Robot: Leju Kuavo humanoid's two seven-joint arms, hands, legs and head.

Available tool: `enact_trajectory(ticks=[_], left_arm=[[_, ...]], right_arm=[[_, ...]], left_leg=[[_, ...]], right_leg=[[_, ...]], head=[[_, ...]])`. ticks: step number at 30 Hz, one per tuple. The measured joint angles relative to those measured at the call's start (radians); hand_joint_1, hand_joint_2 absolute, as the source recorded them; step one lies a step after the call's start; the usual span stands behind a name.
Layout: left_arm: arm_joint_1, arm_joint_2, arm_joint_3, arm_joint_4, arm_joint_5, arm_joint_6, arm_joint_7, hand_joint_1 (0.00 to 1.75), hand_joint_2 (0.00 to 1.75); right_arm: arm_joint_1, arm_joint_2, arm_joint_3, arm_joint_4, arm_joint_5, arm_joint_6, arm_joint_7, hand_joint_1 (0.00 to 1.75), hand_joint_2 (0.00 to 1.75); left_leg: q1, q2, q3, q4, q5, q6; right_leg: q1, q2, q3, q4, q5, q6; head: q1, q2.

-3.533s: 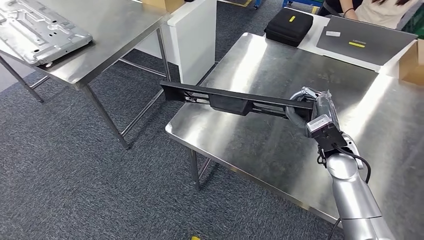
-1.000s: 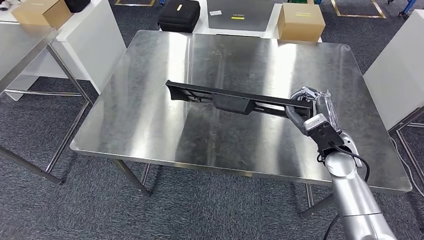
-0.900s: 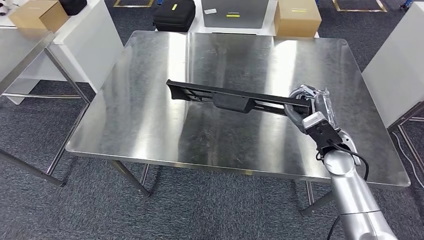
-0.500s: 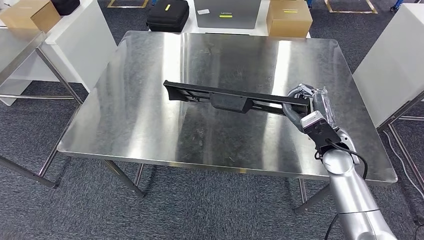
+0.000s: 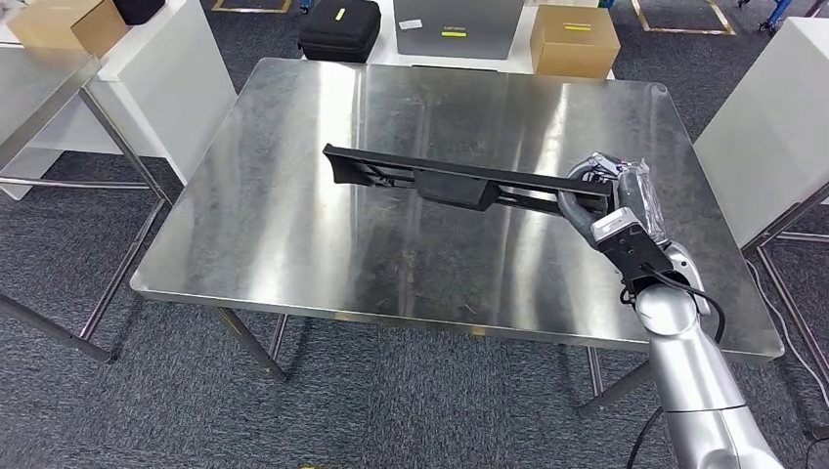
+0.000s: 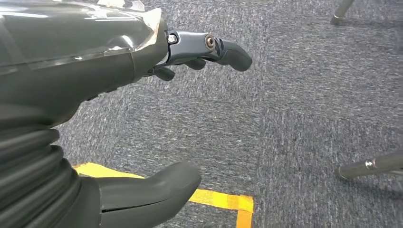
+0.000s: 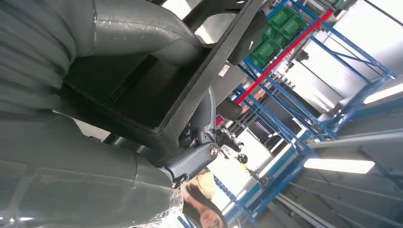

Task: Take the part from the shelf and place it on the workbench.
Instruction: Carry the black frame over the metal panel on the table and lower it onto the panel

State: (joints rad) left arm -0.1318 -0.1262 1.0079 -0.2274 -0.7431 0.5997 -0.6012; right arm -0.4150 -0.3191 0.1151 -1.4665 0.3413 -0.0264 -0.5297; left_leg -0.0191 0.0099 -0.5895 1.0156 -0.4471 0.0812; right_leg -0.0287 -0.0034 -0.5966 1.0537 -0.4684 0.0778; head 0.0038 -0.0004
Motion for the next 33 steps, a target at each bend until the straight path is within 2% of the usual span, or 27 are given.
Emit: enact_trajectory(ticks=[2,4,5,6,8,9,10,11,12,13,15,16,18,20,21,22,24,25,26,27,29,31,33], left_arm=[[-0.002,0.0,0.0,0.0,0.0,0.0,-0.001,0.0,1.75],[-0.003,0.002,0.0,0.0,0.0,0.0,-0.002,0.0,1.75],[-0.003,0.002,0.0,0.0,0.0,0.0,-0.002,0.0,1.75],[-0.004,0.003,0.0,0.0,0.0,0.0,-0.002,0.0,1.75],[-0.004,0.002,0.0,0.0,-0.001,0.0,-0.003,0.0,1.75],[-0.004,0.002,0.0,0.0,-0.001,0.0,-0.003,0.0,1.75],[-0.004,0.002,0.0,0.0,-0.001,0.0,-0.003,0.0,1.75],[-0.004,0.002,0.0,0.0,-0.001,0.0,-0.003,0.0,1.75],[-0.004,0.002,0.0,0.0,-0.001,0.0,-0.002,0.0,1.75],[-0.005,0.003,0.0,0.0,-0.002,0.0,-0.002,0.0,1.75],[-0.007,0.003,0.0,0.0,-0.002,0.0,-0.002,0.0,1.75],[-0.007,0.003,0.0,0.0,-0.002,0.0,-0.002,0.0,1.75],[-0.008,0.003,0.0,0.0,-0.002,0.0,-0.002,0.0,1.75],[-0.008,0.002,0.0,0.0,-0.002,0.0,-0.002,0.0,1.75],[-0.009,0.001,0.0,0.0,-0.002,0.0,-0.002,0.0,1.75],[-0.009,0.001,0.0,0.0,-0.002,0.0,-0.002,0.0,1.75],[-0.009,0.001,0.0,0.0,-0.001,0.001,-0.002,0.0,1.75],[-0.009,0.001,0.0,0.0,-0.001,0.001,-0.002,0.0,1.75],[-0.008,0.0,0.0,0.0,-0.001,0.001,-0.002,0.0,1.75],[-0.008,-0.001,0.0,0.001,-0.001,0.001,-0.002,0.0,1.75],[-0.008,-0.003,0.0,0.001,-0.001,0.001,-0.002,0.0,1.75],[-0.009,-0.003,0.0,0.001,-0.001,0.001,-0.002,0.0,1.75],[-0.008,-0.003,0.0,0.001,0.0,0.002,-0.002,0.0,1.75]], right_arm=[[-0.001,0.0,0.0,-0.002,0.002,-0.002,0.002,1.75,1.75],[-0.002,-0.001,0.0,-0.004,0.006,-0.003,0.002,1.75,1.75],[-0.002,-0.001,0.0,-0.005,0.008,-0.004,0.003,1.75,1.75],[-0.002,-0.001,0.0,-0.006,0.009,-0.004,0.003,1.75,1.75],[-0.003,0.0,0.0,-0.008,0.012,-0.006,0.003,1.75,1.75],[-0.003,0.0,0.0,-0.008,0.015,-0.007,0.003,1.75,1.75],[-0.003,0.0,0.0,-0.008,0.018,-0.007,0.003,1.75,1.75],[-0.002,0.001,0.0,-0.008,0.02,-0.008,0.003,1.75,1.75],[-0.002,0.001,0.0,-0.008,0.021,-0.008,0.003,1.75,1.75],[-0.003,0.001,0.0,-0.008,0.022,-0.009,0.003,1.75,1.75],[-0.005,0.0,0.0,-0.008,0.023,-0.01,0.003,1.75,1.75],[-0.007,0.0,0.001,-0.008,0.024,-0.012,0.003,1.75,1.75],[-0.009,0.0,0.001,-0.008,0.026,-0.015,0.005,1.75,1.75],[-0.009,-0.001,0.001,-0.007,0.03,-0.018,0.008,1.75,1.75],[-0.01,-0.002,0.001,-0.007,0.031,-0.019,0.009,1.75,1.75],[-0.011,-0.003,0.0,-0.006,0.032,-0.02,0.009,1.75,1.75],[-0.013,-0.004,0.0,-0.002,0.033,-0.022,0.009,1.75,1.75],[-0.013,-0.004,0.001,0.001,0.033,-0.022,0.01,1.75,1.75],[-0.012,-0.005,0.001,0.004,0.034,-0.022,0.01,1.75,1.75],[-0.013,-0.005,0.001,0.006,0.034,-0.023,0.011,1.75,1.75],[-0.014,-0.006,0.001,0.009,0.035,-0.023,0.012,1.75,1.75],[-0.018,-0.006,0.001,0.01,0.037,-0.027,0.012,1.75,1.75],[-0.019,-0.006,0.001,0.013,0.04,-0.034,0.012,1.75,1.75]], left_leg=[[-0.004,0.001,-0.009,0.012,-0.004,-0.011],[-0.002,0.0,-0.014,0.018,-0.007,-0.017],[0.0,-0.001,-0.02,0.031,-0.017,-0.023],[0.004,-0.004,-0.033,0.06,-0.037,-0.03],[0.015,-0.007,-0.086,0.173,-0.1,-0.048],[0.022,-0.008,-0.118,0.236,-0.127,-0.055],[0.028,-0.008,-0.14,0.28,-0.138,-0.06],[0.033,-0.008,-0.146,0.287,-0.13,-0.064],[0.038,-0.008,-0.131,0.256,-0.104,-0.066],[0.042,-0.008,-0.1,0.195,-0.068,-0.067],[0.043,-0.012,-0.035,0.067,-0.02,-0.065],[0.04,-0.014,-0.019,0.034,-0.012,-0.063],[0.03,-0.016,-0.016,0.02,-0.012,-0.052],[0.027,-0.014,-0.009,0.003,-0.001,-0.033],[0.026,-0.013,-0.005,-0.007,0.007,-0.022],[0.025,-0.012,-0.002,-0.016,0.013,-0.014],[0.019,-0.011,-0.003,-0.018,0.015,-0.006],[0.016,-0.011,-0.004,-0.017,0.015,-0.005],[0.012,-0.011,-0.004,-0.017,0.015,-0.004],[0.009,-0.012,-0.004,-0.016,0.015,-0.004],[0.004,-0.013,-0.004,-0.012,0.014,-0.005],[-0.002,-0.013,-0.008,-0.006,0.01,-0.01],[-0.007,-0.013,-0.012,-0.002,0.007,-0.015]], right_leg=[[0.005,0.001,0.013,-0.028,0.005,-0.018],[-0.002,0.004,0.011,-0.031,0.01,-0.031],[-0.007,0.004,0.011,-0.032,0.012,-0.038],[-0.011,0.004,0.012,-0.034,0.014,-0.045],[-0.012,0.004,0.01,-0.034,0.015,-0.055],[-0.012,0.005,0.009,-0.034,0.015,-0.056],[-0.012,0.005,0.008,-0.034,0.015,-0.056],[-0.013,0.005,0.008,-0.034,0.015,-0.056],[-0.015,0.005,0.009,-0.034,0.015,-0.056],[-0.016,0.006,0.01,-0.034,0.015,-0.055],[-0.015,0.007,0.01,-0.034,0.016,-0.05],[-0.013,0.007,0.008,-0.034,0.017,-0.044],[-0.011,0.007,0.005,-0.041,0.022,-0.026],[-0.009,0.006,0.0,-0.039,0.019,-0.013],[-0.008,0.005,-0.01,-0.018,0.006,-0.013],[-0.006,0.004,-0.032,0.026,-0.017,-0.017],[-0.005,0.003,-0.096,0.16,-0.074,-0.029],[-0.004,0.004,-0.122,0.213,-0.091,-0.028],[-0.002,0.004,-0.129,0.229,-0.091,-0.024],[0.0,0.004,-0.117,0.206,-0.076,-0.018],[0.003,0.002,-0.049,0.071,-0.025,-0.011],[0.01,0.002,0.004,-0.03,0.009,-0.021],[0.016,0.003,0.015,-0.051,0.019,-0.036]], head=[[-0.002,0.0],[-0.003,0.0],[-0.005,0.0],[-0.007,0.0],[-0.011,0.0],[-0.012,0.0],[-0.012,0.0],[-0.012,0.0],[-0.012,0.0],[-0.012,0.0],[-0.011,0.0],[-0.011,0.0],[-0.01,0.0],[-0.008,0.0],[-0.007,0.0],[-0.005,0.0],[-0.003,0.0],[-0.002,0.0],[-0.001,0.0],[-0.001,0.0],[-0.001,0.0],[-0.001,0.0],[-0.002,0.0]])
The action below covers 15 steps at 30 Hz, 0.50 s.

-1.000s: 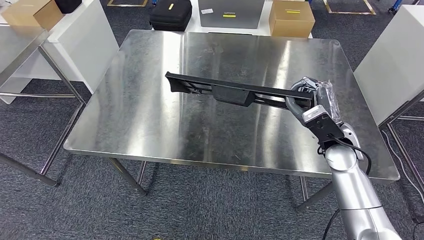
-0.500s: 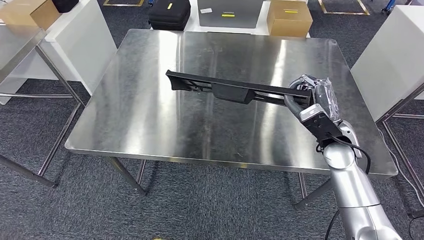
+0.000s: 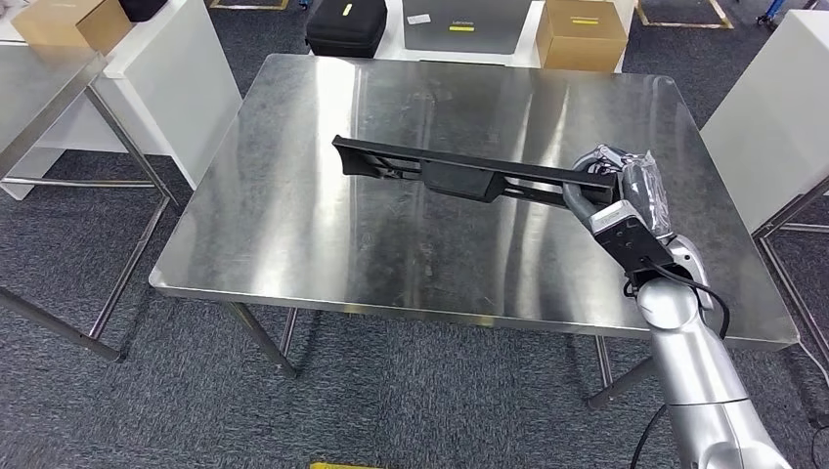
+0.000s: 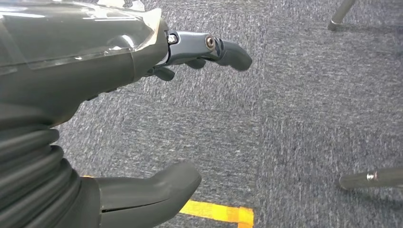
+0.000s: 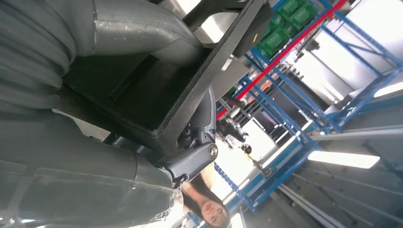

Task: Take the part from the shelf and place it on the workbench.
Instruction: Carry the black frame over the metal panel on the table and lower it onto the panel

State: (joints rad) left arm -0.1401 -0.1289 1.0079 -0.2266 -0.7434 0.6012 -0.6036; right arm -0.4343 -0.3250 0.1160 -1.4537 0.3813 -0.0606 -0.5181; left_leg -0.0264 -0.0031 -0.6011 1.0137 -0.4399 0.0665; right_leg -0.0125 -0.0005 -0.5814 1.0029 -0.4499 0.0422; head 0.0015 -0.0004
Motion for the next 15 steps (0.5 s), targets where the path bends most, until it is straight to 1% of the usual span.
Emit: enact_trajectory(ticks=[1,2,3,4,6,7,8,9,10,11,12,13,14,15], left_arm=[[0.0,0.0,0.0,0.0,0.0,0.0,0.0,0.0,1.75],[0.0,0.001,0.0,0.0,0.0,0.0,0.0,0.0,1.75],[0.0,0.001,0.0,0.0,0.0,0.0,-0.001,0.0,1.75],[0.0,0.002,0.0,0.0,0.001,0.0,-0.001,0.0,1.75],[0.0,0.002,0.0,0.0,0.001,0.0,-0.001,0.0,1.75],[0.0,0.002,0.0,0.0,0.001,0.0,-0.001,0.0,1.75],[0.0,0.002,0.0,0.0,0.001,0.0,-0.001,0.0,1.75],[0.0,0.002,0.0,0.0,0.001,0.0,-0.001,0.0,1.75],[0.0,0.002,0.0,0.0,0.001,0.001,-0.001,0.0,1.75],[0.0,0.003,0.0,0.0,0.001,0.001,-0.001,0.0,1.75],[0.0,0.004,0.0,0.0,0.001,0.001,-0.001,0.0,1.75],[0.0,0.004,0.0,0.0,0.001,0.001,-0.001,0.0,1.75],[-0.001,0.003,0.0,0.0,0.001,0.001,-0.001,0.0,1.75],[-0.001,0.002,0.0,0.0,0.0,0.001,-0.001,0.0,1.75]], right_arm=[[0.0,0.0,0.0,0.001,0.002,-0.003,0.0,1.75,1.75],[0.0,0.0,0.0,0.002,0.003,-0.005,0.0,1.75,1.75],[0.0,0.001,0.0,0.003,0.005,-0.007,0.0,1.75,1.75],[0.0,0.001,0.001,0.003,0.006,-0.009,0.0,1.75,1.75],[0.001,0.003,0.001,0.005,0.009,-0.014,0.0,1.75,1.75],[0.002,0.004,0.002,0.006,0.01,-0.016,0.0,1.75,1.75],[0.003,0.006,0.003,0.008,0.011,-0.018,0.0,1.75,1.75],[0.005,0.006,0.003,0.009,0.012,-0.019,0.0,1.75,1.75],[0.006,0.007,0.003,0.01,0.013,-0.021,0.0,1.75,1.75],[0.006,0.008,0.003,0.01,0.014,-0.023,0.0,1.75,1.75],[0.006,0.008,0.003,0.011,0.016,-0.025,0.0,1.75,1.75],[0.004,0.008,0.003,0.011,0.018,-0.028,0.0,1.75,1.75],[0.003,0.008,0.003,0.011,0.02,-0.031,0.0,1.75,1.75],[0.003,0.008,0.003,0.011,0.022,-0.034,0.0,1.75,1.75]], left_leg=[[0.001,0.0,-0.001,0.001,-0.001,-0.002],[0.002,0.0,-0.004,0.007,-0.005,-0.006],[0.005,0.0,-0.012,0.025,-0.018,-0.013],[0.009,0.0,-0.027,0.058,-0.041,-0.021],[0.021,0.0,-0.085,0.18,-0.106,-0.039],[0.027,0.0,-0.116,0.24,-0.129,-0.045],[0.033,0.0,-0.136,0.276,-0.135,-0.05],[0.039,0.0,-0.135,0.27,-0.12,-0.053],[0.043,0.001,-0.115,0.228,-0.089,-0.055],[0.047,0.0,-0.079,0.157,-0.052,-0.055],[0.047,0.0,-0.045,0.091,-0.027,-0.054],[0.046,-0.001,-0.019,0.04,-0.01,-0.051],[0.045,-0.001,-0.005,0.011,-0.004,-0.05],[0.04,-0.002,-0.003,0.004,-0.005,-0.049]], right_leg=[[-0.004,0.001,-0.001,-0.001,0.002,-0.005],[-0.009,0.001,0.0,-0.003,0.005,-0.01],[-0.013,0.001,0.002,-0.004,0.006,-0.015],[-0.018,0.001,0.003,-0.006,0.008,-0.021],[-0.019,0.001,0.003,-0.006,0.008,-0.028],[-0.019,0.001,0.002,-0.006,0.008,-0.029],[-0.019,0.001,0.001,-0.005,0.008,-0.029],[-0.02,0.002,0.001,-0.005,0.008,-0.029],[-0.021,0.002,0.002,-0.005,0.008,-0.029],[-0.022,0.003,0.004,-0.005,0.008,-0.028],[-0.021,0.004,0.004,-0.005,0.008,-0.026],[-0.018,0.004,0.003,-0.005,0.007,-0.023],[-0.012,0.004,0.002,-0.004,0.005,-0.02],[-0.006,0.004,-0.001,-0.003,0.005,-0.016]], head=[[0.0,0.0],[0.0,0.0],[-0.001,0.0],[-0.003,0.0],[-0.005,0.0],[-0.005,0.0],[-0.005,0.0],[-0.005,0.0],[-0.005,0.0],[-0.005,0.0],[-0.005,0.0],[-0.004,0.0],[-0.003,0.0],[-0.002,0.0]])
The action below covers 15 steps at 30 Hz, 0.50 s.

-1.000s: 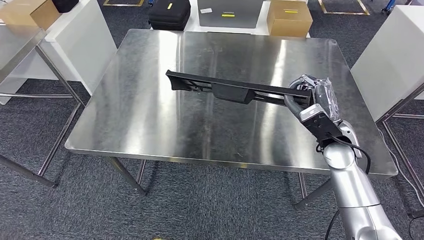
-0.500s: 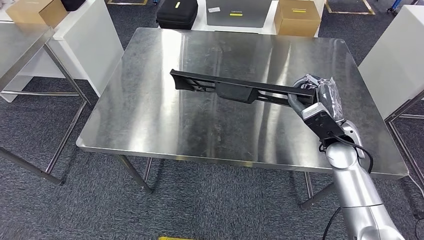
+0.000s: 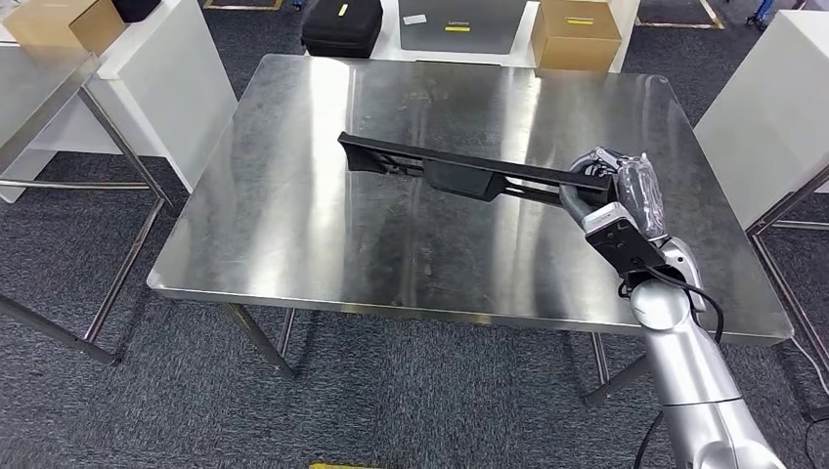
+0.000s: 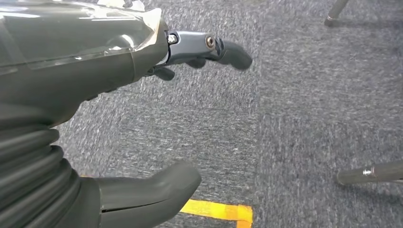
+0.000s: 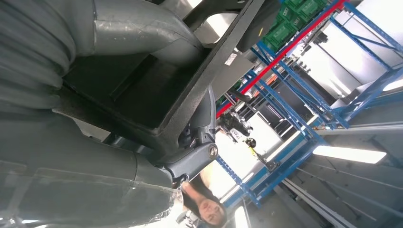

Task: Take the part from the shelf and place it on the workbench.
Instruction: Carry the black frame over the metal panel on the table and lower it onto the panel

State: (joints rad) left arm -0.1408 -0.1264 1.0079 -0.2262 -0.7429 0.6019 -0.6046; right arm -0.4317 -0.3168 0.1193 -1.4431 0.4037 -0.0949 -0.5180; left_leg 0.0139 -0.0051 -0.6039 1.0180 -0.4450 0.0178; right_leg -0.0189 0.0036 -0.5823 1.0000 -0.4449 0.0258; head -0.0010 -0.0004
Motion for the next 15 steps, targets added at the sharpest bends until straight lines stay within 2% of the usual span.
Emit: enact_trajectory(ticks=[2,6,15], left_arm=[[0.0,-0.002,0.0,0.0,0.0,0.0,0.0,0.0,1.75],[0.0,0.0,0.0,0.0,0.0,0.0,0.0,0.0,1.75],[0.0,-0.001,0.0,0.0,-0.001,0.0,0.0,0.0,1.75]], right_arm=[[-0.001,0.0,0.0,0.0,0.003,-0.004,0.0,1.75,1.75],[0.0,0.0,0.0,0.001,0.006,-0.005,0.0,1.75,1.75],[-0.002,0.0,0.0,0.005,0.008,-0.007,0.0,1.75,1.75]], left_leg=[[-0.01,-0.001,-0.001,-0.002,0.004,0.004],[-0.026,-0.003,-0.005,-0.002,0.006,0.023],[-0.031,-0.004,-0.008,-0.002,0.009,0.033]], right_leg=[[0.006,0.0,-0.003,0.001,0.0,0.007],[-0.003,0.0,-0.003,-0.004,0.004,0.022],[-0.008,0.0,-0.001,-0.013,0.01,0.032]], head=[[0.001,0.0],[0.0,0.0],[0.001,0.0]])
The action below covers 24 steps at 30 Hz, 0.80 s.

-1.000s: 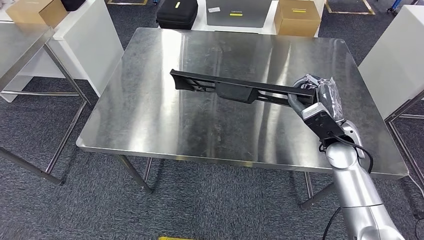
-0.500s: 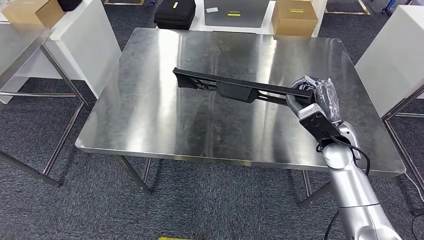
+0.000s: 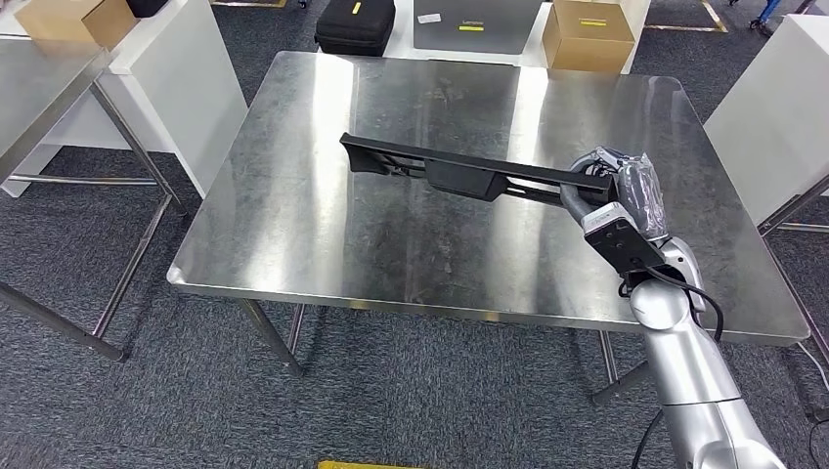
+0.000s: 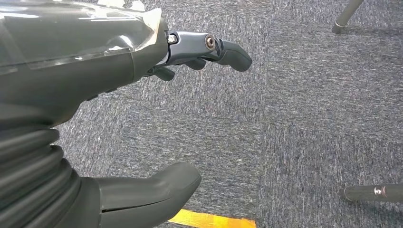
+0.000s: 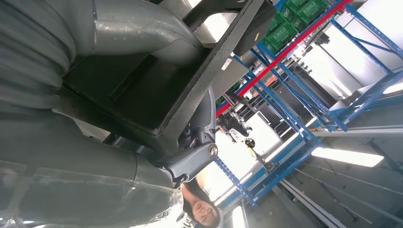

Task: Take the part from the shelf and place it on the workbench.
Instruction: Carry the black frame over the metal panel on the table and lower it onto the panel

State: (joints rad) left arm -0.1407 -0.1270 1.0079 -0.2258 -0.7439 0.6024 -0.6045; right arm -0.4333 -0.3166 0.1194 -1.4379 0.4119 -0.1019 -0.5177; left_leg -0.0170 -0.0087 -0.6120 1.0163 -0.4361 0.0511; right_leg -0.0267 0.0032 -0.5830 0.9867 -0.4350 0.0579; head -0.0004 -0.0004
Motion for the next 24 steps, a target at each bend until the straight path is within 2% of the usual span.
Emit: enact_trajectory(ticks=[19,24], left_arm=[[0.0,0.0,0.0,0.0,-0.006,0.0,0.001,0.0,1.75],[0.0,0.0,0.0,0.0,-0.007,-0.001,-0.01,0.0,1.75]], right_arm=[[0.0,-0.003,-0.001,0.017,0.004,-0.035,-0.003,1.75,1.75],[-0.005,-0.015,0.002,0.031,0.137,-0.106,0.05,1.75,1.75]], left_leg=[[0.001,0.0,0.0,0.0,0.0,0.002],[0.0,0.0,0.0,0.0,0.0,0.002]], right_leg=[[0.001,0.0,-0.001,0.0,0.001,0.002],[0.001,0.0,-0.001,0.0,0.001,0.002]], head=[[0.0,0.0],[0.0,0.0]])
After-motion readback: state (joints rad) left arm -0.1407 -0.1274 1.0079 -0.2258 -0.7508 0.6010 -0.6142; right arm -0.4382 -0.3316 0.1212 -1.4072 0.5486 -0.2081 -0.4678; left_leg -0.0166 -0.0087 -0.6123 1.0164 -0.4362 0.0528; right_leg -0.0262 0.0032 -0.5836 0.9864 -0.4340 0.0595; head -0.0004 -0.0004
